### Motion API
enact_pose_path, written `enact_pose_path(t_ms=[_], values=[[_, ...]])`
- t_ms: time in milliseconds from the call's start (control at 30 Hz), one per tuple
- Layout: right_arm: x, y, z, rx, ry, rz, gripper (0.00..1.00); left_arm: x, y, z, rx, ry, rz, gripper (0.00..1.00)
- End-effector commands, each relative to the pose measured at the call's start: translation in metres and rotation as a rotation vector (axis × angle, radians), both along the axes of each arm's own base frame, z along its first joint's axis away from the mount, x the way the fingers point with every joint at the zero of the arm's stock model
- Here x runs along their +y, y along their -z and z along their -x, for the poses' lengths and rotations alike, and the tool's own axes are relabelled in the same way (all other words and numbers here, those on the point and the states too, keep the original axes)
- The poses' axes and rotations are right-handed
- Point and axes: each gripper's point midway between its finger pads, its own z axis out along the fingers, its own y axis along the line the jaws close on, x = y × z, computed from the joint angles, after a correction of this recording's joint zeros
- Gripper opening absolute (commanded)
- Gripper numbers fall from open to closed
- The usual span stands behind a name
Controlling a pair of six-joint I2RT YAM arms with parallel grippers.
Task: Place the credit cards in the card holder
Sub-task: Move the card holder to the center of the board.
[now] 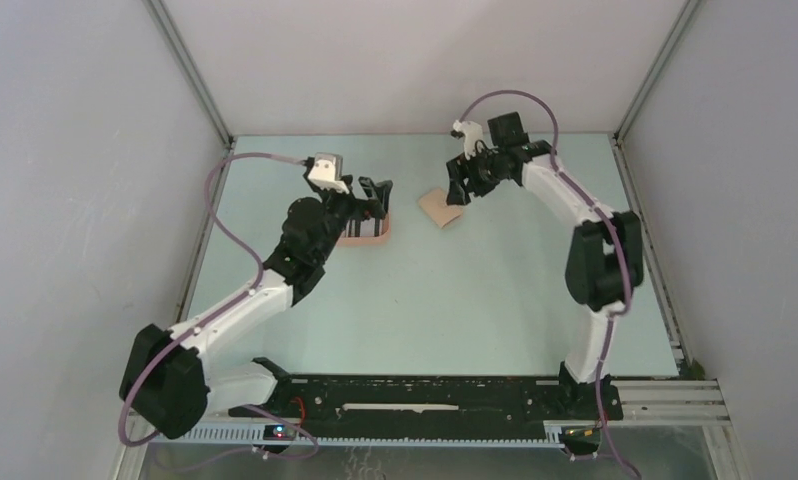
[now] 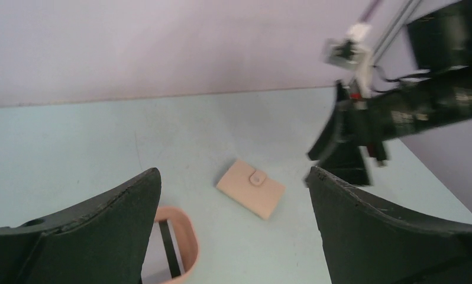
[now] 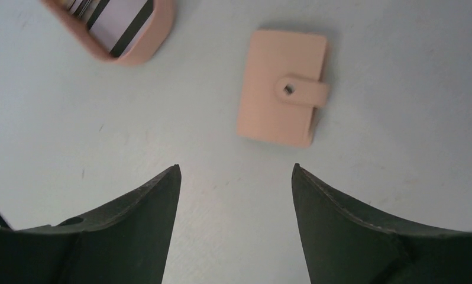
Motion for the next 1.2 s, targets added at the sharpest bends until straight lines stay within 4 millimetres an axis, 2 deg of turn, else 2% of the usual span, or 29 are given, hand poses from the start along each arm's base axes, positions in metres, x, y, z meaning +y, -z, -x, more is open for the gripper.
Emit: enact_pose_path(t_ms=[0, 133, 233, 367, 533, 867, 1033, 1167], values=[[0.002, 0.014, -0.030, 0.105, 0.104, 0.074, 0.76, -0.016, -0.039, -0.010, -0.169, 0.066, 0.011, 0.98], [-0.003, 0.038, -0.058, 0.172, 0.186, 0.083, 0.74, -0.025, 0.000, -0.002, -0.145, 0.135, 0.001, 0.97], [-0.005, 0.058, -0.071, 0.257, 0.223, 0.045, 0.65, -0.033, 0.021, 0.002, -0.123, 0.191, -0.018, 0.97], [-0.008, 0.081, -0.073, 0.296, 0.244, 0.077, 0.63, -0.048, 0.037, 0.006, -0.087, 0.282, -0.048, 0.93], [-0.012, 0.095, -0.075, 0.323, 0.262, 0.077, 0.63, -0.055, 0.041, 0.009, -0.077, 0.323, -0.054, 0.92], [-0.003, 0.117, -0.068, 0.409, 0.240, 0.038, 0.62, -0.058, 0.045, 0.009, -0.067, 0.337, -0.056, 0.92], [0.002, 0.123, -0.062, 0.435, 0.217, 0.031, 0.51, -0.059, 0.046, 0.009, -0.064, 0.340, -0.059, 0.92], [0.005, 0.125, -0.056, 0.449, 0.196, 0.020, 0.30, -0.059, 0.047, 0.009, -0.064, 0.345, -0.063, 0.91]])
